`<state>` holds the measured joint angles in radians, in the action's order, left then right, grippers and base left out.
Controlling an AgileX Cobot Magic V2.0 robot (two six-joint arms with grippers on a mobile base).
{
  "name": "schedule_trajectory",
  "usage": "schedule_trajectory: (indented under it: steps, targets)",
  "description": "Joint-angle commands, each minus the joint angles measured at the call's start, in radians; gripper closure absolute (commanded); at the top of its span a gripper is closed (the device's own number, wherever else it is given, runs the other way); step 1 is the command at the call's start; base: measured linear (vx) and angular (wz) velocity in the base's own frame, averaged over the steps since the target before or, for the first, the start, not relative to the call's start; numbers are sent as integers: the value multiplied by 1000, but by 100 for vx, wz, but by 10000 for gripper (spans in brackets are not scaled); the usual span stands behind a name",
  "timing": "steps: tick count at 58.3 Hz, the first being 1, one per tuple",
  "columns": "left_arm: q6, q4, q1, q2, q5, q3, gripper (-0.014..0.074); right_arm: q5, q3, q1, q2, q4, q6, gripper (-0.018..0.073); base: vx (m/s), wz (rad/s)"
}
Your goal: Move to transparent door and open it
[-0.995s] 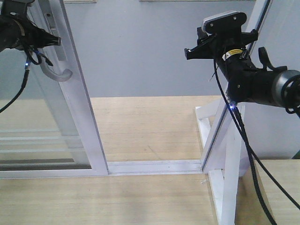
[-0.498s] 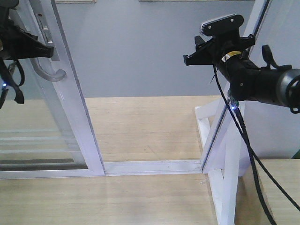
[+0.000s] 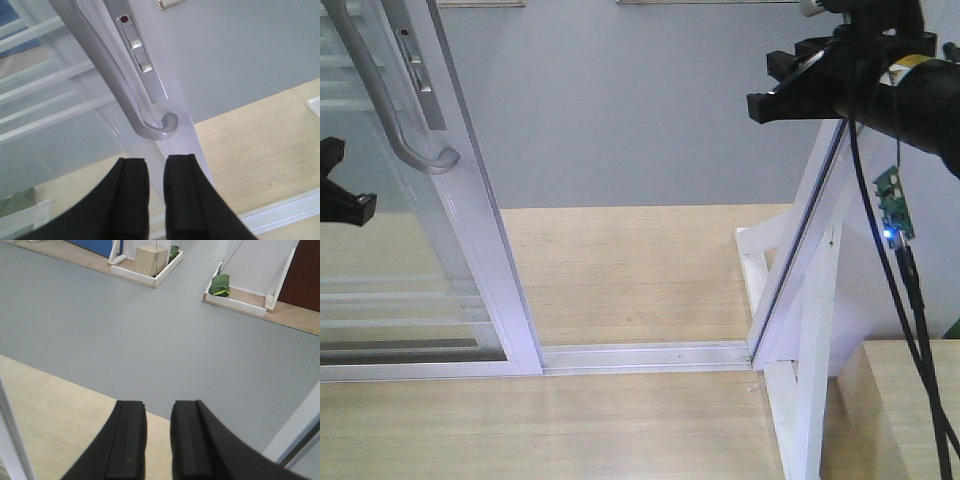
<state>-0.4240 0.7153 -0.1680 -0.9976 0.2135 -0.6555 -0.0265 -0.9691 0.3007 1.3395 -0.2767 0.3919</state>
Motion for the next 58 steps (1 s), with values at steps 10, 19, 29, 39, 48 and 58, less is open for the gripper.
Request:
schedule_trajectory:
  steps: [10,19,29,39,48,58]
  targets:
    - [-9,-60,-2,274,-46,156,465,97,288,-2,-363,-103,10,494,0,0]
    - [-7,-157,-2,467,6,239,605,52,484,-2,-645,-103,8,571,0,0]
    - [28,-284,-2,624,108,282,604,-38,635,-2,-930,-101,8,565,0,0]
    - [230,-519,-3,734,162,307,604,-57,709,-2,-1074,-102,8,565,0,0]
    - [404,-705,-3,760,164,326,604,-58,710,-2,-1073,-81,12,564,0,0]
    - [424,-724,-3,758,82,347,604,-58,710,-2,-1047,-85,8,564,0,0]
